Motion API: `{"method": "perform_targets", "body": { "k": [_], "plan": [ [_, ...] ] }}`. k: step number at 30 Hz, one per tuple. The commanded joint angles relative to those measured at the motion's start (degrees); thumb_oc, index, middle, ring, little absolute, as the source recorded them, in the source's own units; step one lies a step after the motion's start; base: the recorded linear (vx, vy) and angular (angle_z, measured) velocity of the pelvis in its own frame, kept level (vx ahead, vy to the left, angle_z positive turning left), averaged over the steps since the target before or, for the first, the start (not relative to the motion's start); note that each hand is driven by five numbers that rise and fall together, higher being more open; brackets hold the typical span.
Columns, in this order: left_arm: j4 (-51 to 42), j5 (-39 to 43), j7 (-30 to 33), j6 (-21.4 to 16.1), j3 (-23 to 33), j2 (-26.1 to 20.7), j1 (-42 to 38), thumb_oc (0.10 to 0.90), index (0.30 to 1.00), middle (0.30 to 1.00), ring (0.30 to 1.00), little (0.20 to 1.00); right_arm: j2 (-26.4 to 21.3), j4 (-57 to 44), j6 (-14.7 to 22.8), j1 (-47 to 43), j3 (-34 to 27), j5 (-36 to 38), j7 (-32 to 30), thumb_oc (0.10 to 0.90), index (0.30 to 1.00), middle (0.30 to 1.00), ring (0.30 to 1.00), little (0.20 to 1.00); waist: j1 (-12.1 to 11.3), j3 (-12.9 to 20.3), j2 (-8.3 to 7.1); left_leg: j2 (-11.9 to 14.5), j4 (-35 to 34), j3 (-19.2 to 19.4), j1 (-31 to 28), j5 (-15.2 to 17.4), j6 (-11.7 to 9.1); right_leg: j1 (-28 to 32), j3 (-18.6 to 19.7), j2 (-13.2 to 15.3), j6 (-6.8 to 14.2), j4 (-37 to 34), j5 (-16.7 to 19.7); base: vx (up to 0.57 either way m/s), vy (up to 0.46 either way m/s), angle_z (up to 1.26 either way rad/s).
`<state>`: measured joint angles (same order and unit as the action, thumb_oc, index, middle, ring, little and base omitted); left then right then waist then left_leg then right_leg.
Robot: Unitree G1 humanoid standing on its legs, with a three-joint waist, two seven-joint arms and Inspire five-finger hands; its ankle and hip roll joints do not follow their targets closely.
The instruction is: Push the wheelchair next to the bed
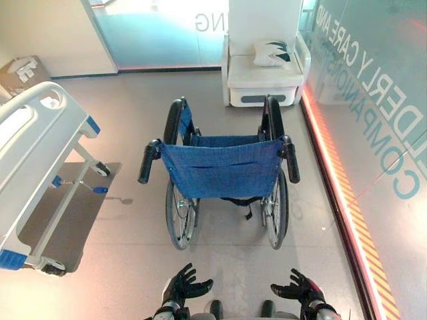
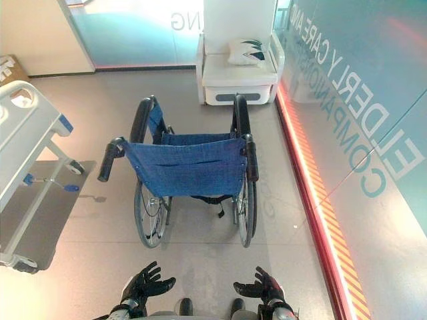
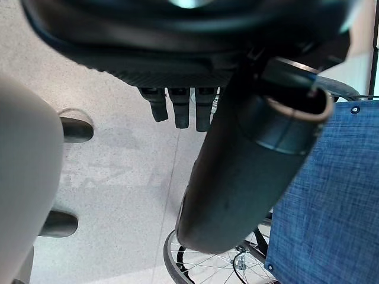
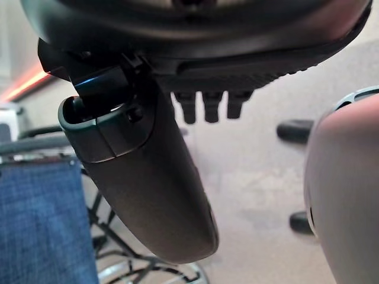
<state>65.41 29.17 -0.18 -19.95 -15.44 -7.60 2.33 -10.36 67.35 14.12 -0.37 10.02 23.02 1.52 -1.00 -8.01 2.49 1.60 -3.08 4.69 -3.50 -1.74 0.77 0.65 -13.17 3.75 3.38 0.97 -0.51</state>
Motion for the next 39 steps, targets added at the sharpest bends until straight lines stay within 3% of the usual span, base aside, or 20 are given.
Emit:
{"method": "perform_targets", "body": {
  "k": [1,10,12,14,15,17,21,24,29,32,36,39],
  "plan": [
    [-1.09,-2.03,1.10,-2.75,0.08,0.05,-3.75,0.800,0.900,0.900,0.900,0.900,-0.88,-1.20,3.97,-4.40,1.66,2.33,0.97,0.800,0.900,0.900,0.900,0.900,0.15,-1.35,-0.83,-3.93,1.44,-0.14,0.38,4.52,1.88,0.09,0.44,0.08,0.29,2.18,-2.57,0.00,0.000,0.00],
    [-2.24,-2.74,0.72,-1.61,-0.04,-0.55,-4.27,0.800,0.900,0.900,0.900,0.900,-0.73,-1.81,-0.03,-4.79,1.30,9.20,5.83,0.800,0.900,0.900,0.900,0.900,-0.14,-2.05,-1.41,-3.96,1.16,0.20,0.64,4.32,2.09,-0.76,0.67,0.27,0.57,2.40,-2.01,0.00,0.000,0.00],
    [-3.41,5.50,0.30,-0.98,1.59,-0.53,-4.45,0.800,0.900,0.900,0.900,0.900,-1.10,-3.76,2.92,-5.14,0.40,11.84,2.74,0.800,0.900,0.900,0.900,0.900,-0.14,-2.26,-1.49,-3.78,0.67,0.46,0.38,4.01,2.04,-1.21,0.80,0.35,0.87,2.44,-1.40,0.00,0.000,0.00],
    [-5.98,14.00,0.92,-1.49,4.92,-1.18,-4.66,0.800,0.900,0.900,0.900,0.900,-1.85,-7.50,2.18,-5.69,-1.13,13.43,0.75,0.800,0.900,0.900,0.900,0.900,-0.17,-2.36,-1.71,-3.76,0.60,0.46,0.19,4.20,2.12,-1.34,1.08,0.49,1.14,2.52,-1.30,0.00,0.000,0.00],
    [-6.49,14.14,0.79,-1.00,5.44,-1.33,-4.70,0.800,0.900,0.900,0.900,0.900,-1.98,-8.07,1.94,-5.76,-1.33,13.52,0.59,0.800,0.900,0.900,0.900,0.900,-0.21,-2.39,-1.78,-3.75,0.62,0.47,0.18,4.25,2.13,-1.34,1.08,0.51,1.15,2.52,-1.30,0.00,0.000,0.00],
    [-12.35,15.99,2.74,-2.86,9.44,-3.58,-5.44,0.800,0.900,0.900,0.900,0.900,-3.79,-12.62,1.81,-6.78,-3.83,15.97,-0.40,0.800,0.900,0.900,0.900,0.900,-0.71,-2.66,-2.41,-3.65,0.87,0.46,0.48,4.50,2.24,-1.54,1.23,0.60,1.30,2.45,-1.10,-0.02,-0.041,0.00],
    [-17.18,13.98,6.87,-5.47,11.46,-6.84,-6.77,0.800,0.900,0.900,0.900,0.900,-7.38,-15.36,3.26,-8.58,-6.77,16.74,-1.30,0.800,0.900,0.900,0.900,0.900,-1.02,-2.92,-2.54,-3.59,0.81,0.28,0.35,4.48,2.23,-1.62,1.24,0.70,1.44,2.44,-0.75,-0.01,-0.008,0.08],
    [-19.65,11.18,13.01,-6.80,12.63,-11.91,-10.48,0.800,0.900,0.900,0.900,0.900,-13.38,-17.76,3.12,-12.66,-8.82,15.47,-2.63,0.800,0.900,0.900,0.900,0.900,-0.79,-2.86,-2.01,-3.69,0.68,0.18,0.37,4.11,2.21,-1.81,1.38,0.86,1.36,2.65,-0.75,-0.01,0.058,0.00],
    [-21.67,8.45,19.68,-6.49,14.22,-20.33,-16.54,0.800,0.900,0.900,0.900,0.900,-21.21,-20.57,3.95,-20.80,-8.15,11.60,-8.65,0.800,0.900,0.900,0.900,0.900,-0.45,-2.93,-1.52,-4.12,0.99,-0.08,0.28,4.15,2.14,-1.41,1.62,1.19,1.42,2.90,-1.14,0.00,0.052,0.03],
    [-21.79,10.09,24.01,-6.03,14.61,-24.18,-20.04,0.800,0.900,0.900,0.900,0.900,-24.60,-21.76,2.56,-26.31,-6.13,12.53,-11.07,0.800,0.900,0.900,0.900,0.900,-0.46,-2.71,-1.32,-4.34,1.17,-0.29,0.85,3.79,1.99,-1.60,1.85,1.32,1.38,2.62,-0.87,-0.03,0.038,0.00],
    [-22.73,12.50,23.94,-7.20,15.64,-27.64,-23.70,0.800,0.900,0.900,0.900,0.900,-26.82,-23.78,2.82,-31.00,-4.62,15.29,-12.38,0.800,0.900,0.900,0.900,0.900,-0.43,-2.67,-1.45,-4.41,1.54,-0.42,0.85,3.83,1.79,-1.13,1.79,1.51,1.43,2.41,-0.83,0.00,0.000,0.00],
    [-27.01,9.57,22.04,-7.80,14.78,-30.15,-28.01,0.800,0.900,0.900,0.900,0.900,-29.03,-29.50,3.87,-34.97,-2.07,11.28,-16.44,0.800,0.900,0.900,0.900,0.900,-0.62,-2.69,-1.57,-4.40,1.93,-0.45,1.10,3.84,1.48,-0.86,1.59,1.69,1.58,2.31,-0.76,0.00,-0.012,0.06]
  ]
}}
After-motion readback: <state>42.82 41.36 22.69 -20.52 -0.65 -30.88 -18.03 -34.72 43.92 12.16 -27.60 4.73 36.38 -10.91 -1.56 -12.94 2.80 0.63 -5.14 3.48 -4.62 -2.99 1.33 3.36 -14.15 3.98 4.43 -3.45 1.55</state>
